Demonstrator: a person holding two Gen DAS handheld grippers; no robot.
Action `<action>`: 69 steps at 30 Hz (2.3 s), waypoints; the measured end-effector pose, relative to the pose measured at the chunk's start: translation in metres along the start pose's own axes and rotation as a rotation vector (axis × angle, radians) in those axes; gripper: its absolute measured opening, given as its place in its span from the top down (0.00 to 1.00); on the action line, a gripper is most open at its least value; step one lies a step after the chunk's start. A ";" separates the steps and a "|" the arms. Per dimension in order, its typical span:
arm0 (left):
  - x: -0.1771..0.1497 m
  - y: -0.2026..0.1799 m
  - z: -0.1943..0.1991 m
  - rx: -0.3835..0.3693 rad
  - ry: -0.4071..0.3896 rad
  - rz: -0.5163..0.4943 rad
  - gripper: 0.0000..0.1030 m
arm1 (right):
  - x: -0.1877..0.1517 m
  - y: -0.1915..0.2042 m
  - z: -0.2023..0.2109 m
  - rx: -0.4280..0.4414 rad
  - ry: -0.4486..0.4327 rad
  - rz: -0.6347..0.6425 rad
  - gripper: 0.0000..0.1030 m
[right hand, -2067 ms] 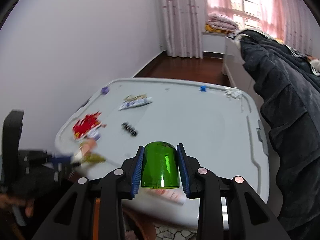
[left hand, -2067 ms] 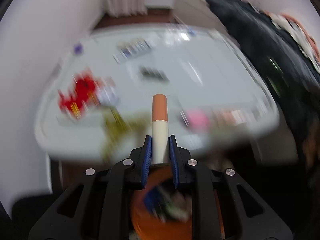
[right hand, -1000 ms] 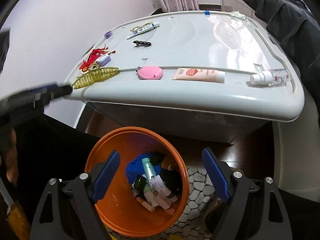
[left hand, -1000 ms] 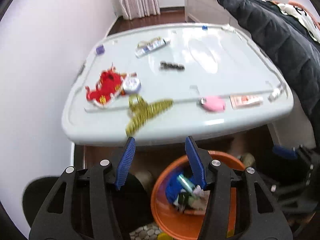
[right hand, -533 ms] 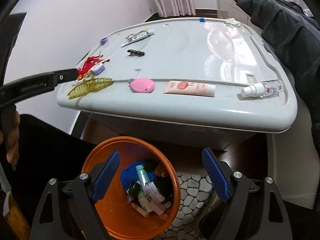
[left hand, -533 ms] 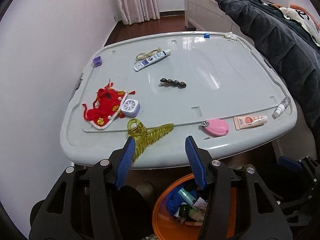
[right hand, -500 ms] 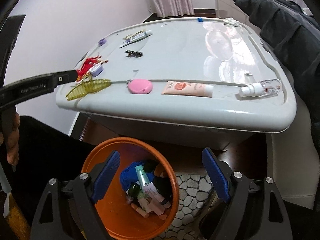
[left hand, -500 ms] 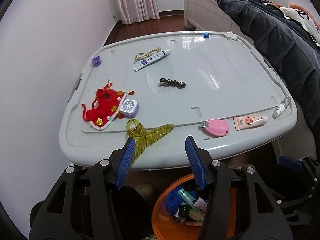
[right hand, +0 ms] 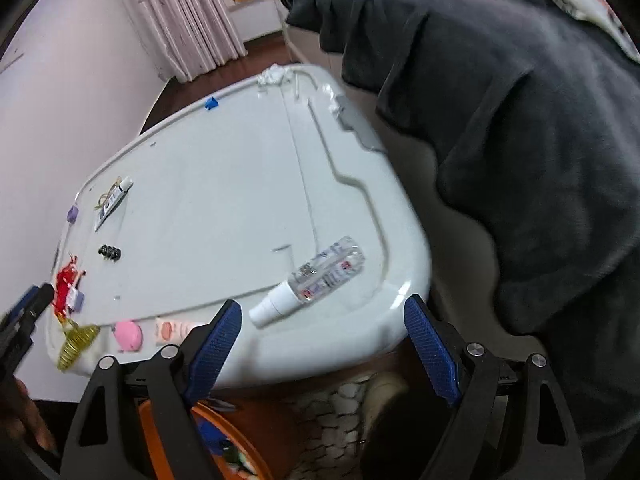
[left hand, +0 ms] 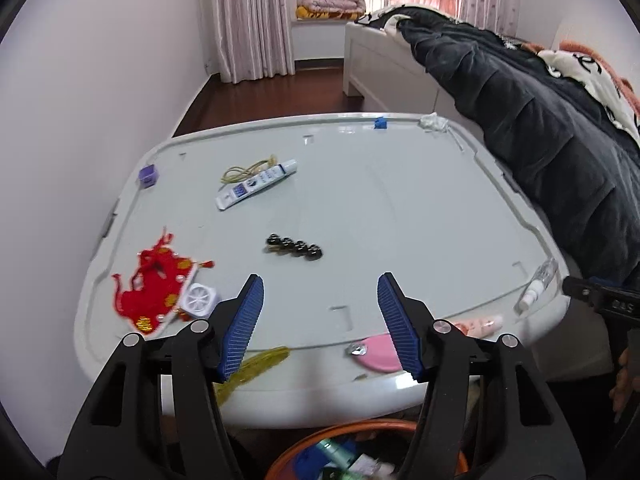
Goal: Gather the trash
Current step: 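Grasp the white tube with the left gripper while the right grasps the clear spray bottle, then carry the white tube and clear spray bottle over the bucket and release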
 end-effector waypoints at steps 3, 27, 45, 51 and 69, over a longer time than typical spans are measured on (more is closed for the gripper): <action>-0.008 -0.001 -0.013 -0.016 0.036 -0.008 0.43 | 0.004 0.007 -0.012 0.021 0.038 -0.015 0.24; -0.013 0.028 -0.029 -0.044 0.064 0.104 0.40 | 0.022 0.032 -0.028 0.024 -0.032 0.093 0.77; 0.093 0.120 -0.119 -0.132 0.140 -0.001 0.38 | 0.045 0.092 0.039 0.219 -0.212 0.208 0.77; 0.110 0.108 -0.162 -0.202 0.215 -0.255 0.38 | 0.047 0.094 0.032 0.251 -0.178 0.199 0.77; 0.071 0.100 -0.152 -0.240 0.297 -0.158 0.85 | 0.047 0.106 0.049 0.282 -0.215 0.222 0.77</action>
Point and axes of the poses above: each gripper's, at about its wrist camera, not at the fingertips, and z roughly against the way its jaws point, y to its left, x to its top, the point moved 7 cm from there along -z, roughly the way its jaws point, and after that the axes turned 11 degrees about -x, right-handed, at the moved point
